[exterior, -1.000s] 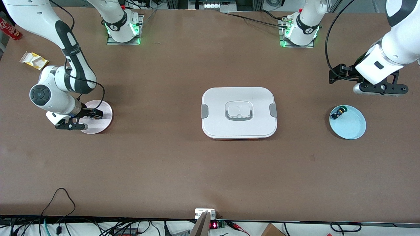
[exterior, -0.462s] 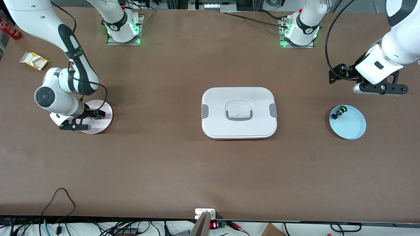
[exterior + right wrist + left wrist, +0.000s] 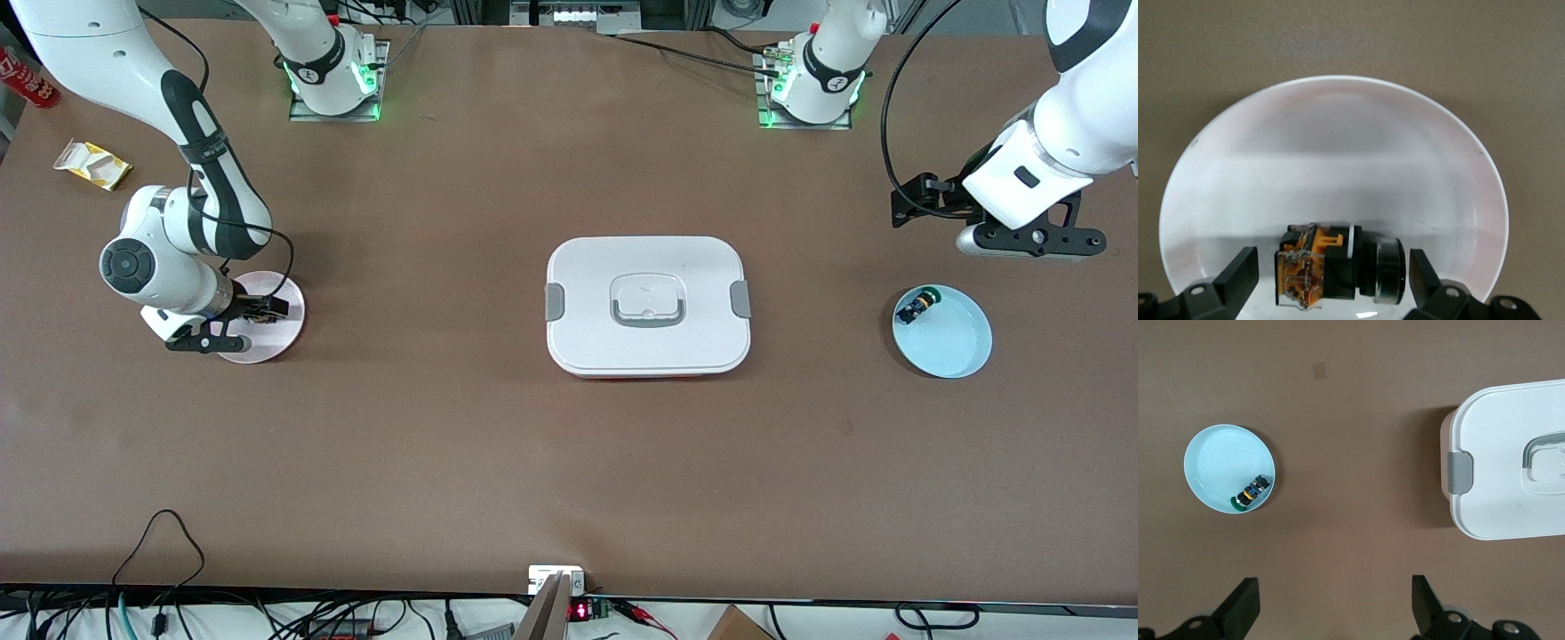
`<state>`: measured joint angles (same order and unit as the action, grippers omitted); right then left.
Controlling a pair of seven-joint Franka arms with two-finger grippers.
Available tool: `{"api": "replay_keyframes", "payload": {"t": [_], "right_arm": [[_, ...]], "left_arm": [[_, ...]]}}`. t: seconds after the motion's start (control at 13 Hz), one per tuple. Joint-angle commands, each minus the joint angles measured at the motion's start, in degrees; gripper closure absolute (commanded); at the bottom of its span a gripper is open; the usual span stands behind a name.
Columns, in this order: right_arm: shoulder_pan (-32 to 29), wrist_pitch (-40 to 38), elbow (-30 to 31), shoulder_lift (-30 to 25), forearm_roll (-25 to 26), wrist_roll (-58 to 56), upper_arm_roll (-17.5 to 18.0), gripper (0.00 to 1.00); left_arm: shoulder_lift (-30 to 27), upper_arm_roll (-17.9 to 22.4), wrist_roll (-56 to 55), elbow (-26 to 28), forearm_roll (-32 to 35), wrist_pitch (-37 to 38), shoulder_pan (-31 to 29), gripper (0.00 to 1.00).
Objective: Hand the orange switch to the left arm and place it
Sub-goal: 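Lift the orange switch off the white plate with the right gripper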
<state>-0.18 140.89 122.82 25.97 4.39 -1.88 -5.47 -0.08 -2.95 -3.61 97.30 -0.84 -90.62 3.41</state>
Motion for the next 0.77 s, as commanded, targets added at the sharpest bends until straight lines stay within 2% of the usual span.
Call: {"api": "replay_keyframes", "payload": {"t": [0.0, 0.15, 0.23, 0.38, 0.54, 0.69], "right_arm": [[-0.8, 0.4, 1.0, -0.5, -0.1, 0.6, 0.6, 0.0], [-1.0, 0.4, 1.0, -0.4, -0.1, 0.7, 0.6, 0.0], [-1.1, 0.4, 1.1, -0.3, -0.1, 0.6, 0.6, 0.03], [-1.6, -0.1, 1.1, -0.4, -0.3, 0.7, 0.6, 0.46], [-2.1, -1.0, 0.8, -0.8, -0.4, 0.5, 0.7, 0.74], [-2.2, -2.8, 0.0, -1.6, -0.4, 0.2, 2.6, 0.82]], "left_arm": [[0.4, -0.2, -0.8, -1.5, 1.9, 1.3, 0.3, 0.0], [0.4, -0.2, -0.8, -1.5, 1.9, 1.3, 0.3, 0.0], [0.4, -0.2, -0.8, -1.5, 1.9, 1.3, 0.3, 0.0], [0.4, -0.2, -0.8, -1.5, 1.9, 1.4, 0.3, 0.0], [0.4, -0.2, -0.8, -1.5, 1.9, 1.3, 0.3, 0.0], [0.4, -0.2, -0.8, -1.5, 1.9, 1.3, 0.3, 0.0]]}}
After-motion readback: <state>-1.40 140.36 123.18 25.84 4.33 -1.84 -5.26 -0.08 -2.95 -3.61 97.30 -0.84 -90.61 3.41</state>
